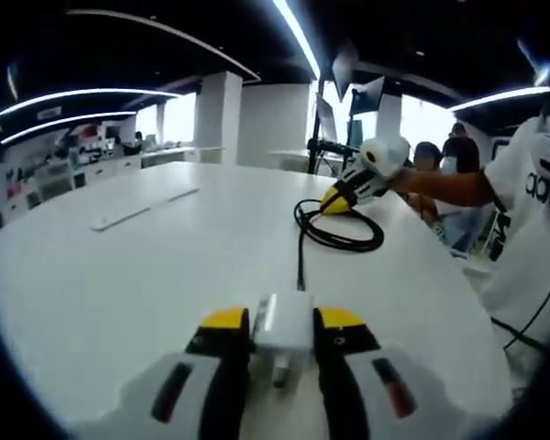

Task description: Plug the desk Type‑C cable into the charger adapter.

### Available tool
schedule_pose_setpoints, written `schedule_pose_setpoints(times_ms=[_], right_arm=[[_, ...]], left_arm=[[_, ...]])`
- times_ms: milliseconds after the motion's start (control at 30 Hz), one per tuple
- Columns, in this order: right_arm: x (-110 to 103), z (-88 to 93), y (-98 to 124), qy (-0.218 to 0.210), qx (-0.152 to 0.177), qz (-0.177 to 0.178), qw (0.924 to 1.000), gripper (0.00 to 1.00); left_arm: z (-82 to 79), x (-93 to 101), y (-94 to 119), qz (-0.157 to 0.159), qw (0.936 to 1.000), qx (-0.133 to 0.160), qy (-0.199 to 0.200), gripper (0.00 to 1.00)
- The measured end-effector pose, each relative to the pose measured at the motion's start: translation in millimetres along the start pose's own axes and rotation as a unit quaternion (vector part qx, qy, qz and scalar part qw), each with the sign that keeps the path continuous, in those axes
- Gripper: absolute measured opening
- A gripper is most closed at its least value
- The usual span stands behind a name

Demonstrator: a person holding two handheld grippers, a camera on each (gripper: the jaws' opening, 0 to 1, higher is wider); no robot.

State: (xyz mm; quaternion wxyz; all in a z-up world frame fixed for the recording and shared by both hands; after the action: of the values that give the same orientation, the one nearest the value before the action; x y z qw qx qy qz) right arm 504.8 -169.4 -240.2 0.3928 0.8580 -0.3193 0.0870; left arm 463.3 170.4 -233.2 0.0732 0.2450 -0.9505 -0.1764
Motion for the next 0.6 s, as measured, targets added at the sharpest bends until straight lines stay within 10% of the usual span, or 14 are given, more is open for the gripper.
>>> schedule_pose_setpoints(times_ms=[367,600], right_arm=[[1,-1.7,4,-0.029,0.031,0.016,0.999,0.08],[0,-6.1,15,-0.104,0.116,0.009,0.9878,0.12]], left_arm=[[-2.7,-0.8,8,-0.01,0.9992,0.034,0.018,0.31],[-3.8,2.5,26,-0.043,0.9964,0.073,0.011,0.31]])
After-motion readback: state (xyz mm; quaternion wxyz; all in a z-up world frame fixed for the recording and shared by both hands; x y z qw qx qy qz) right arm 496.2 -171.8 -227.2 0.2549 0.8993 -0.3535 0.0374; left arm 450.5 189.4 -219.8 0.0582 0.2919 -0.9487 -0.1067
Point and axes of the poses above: the point that each gripper's makers call its tool centre point, and the gripper's own axes: y roughly backward along the fingers, x roughly to its right, z roughly out of its underside, the point moved 8 cm from there along y, roughly backward along the fingers, and after that the axes turned 3 degrees about -y, right-handed, at the moved point
